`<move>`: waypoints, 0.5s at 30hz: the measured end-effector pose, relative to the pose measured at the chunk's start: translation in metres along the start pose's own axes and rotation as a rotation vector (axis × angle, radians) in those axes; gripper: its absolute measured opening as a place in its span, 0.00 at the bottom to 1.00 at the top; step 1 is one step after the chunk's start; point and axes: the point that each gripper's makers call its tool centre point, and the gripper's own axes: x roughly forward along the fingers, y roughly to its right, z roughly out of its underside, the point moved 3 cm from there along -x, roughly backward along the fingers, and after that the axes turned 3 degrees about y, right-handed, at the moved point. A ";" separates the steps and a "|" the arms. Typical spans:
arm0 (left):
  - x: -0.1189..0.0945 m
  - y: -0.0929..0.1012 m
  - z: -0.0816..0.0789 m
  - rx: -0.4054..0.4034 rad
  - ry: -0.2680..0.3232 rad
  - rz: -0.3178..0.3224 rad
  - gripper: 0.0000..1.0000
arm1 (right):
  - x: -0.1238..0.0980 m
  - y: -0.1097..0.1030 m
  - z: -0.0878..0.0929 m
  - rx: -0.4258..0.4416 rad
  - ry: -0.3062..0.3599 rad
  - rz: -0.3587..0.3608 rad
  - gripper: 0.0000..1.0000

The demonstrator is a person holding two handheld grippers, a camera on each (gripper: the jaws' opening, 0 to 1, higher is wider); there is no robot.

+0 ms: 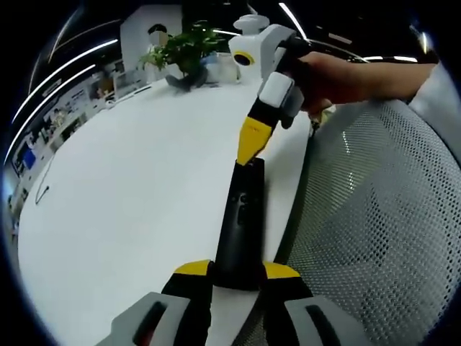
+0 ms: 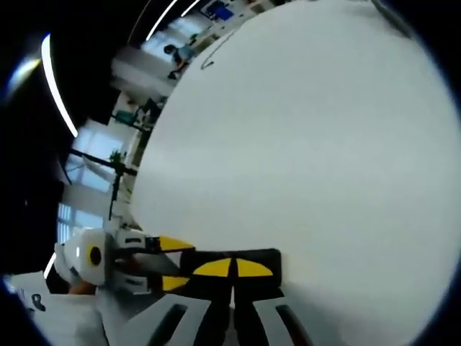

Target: Press the specified remote control buttons in sequence, fully releasing each button before pressing the next.

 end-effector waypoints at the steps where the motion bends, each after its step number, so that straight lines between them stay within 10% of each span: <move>1: 0.000 0.000 0.000 -0.001 0.000 0.000 0.25 | 0.000 0.001 0.000 0.006 0.000 -0.002 0.00; 15: 0.002 0.000 0.000 -0.004 0.002 -0.001 0.25 | 0.008 0.002 0.009 -0.022 -0.062 0.027 0.00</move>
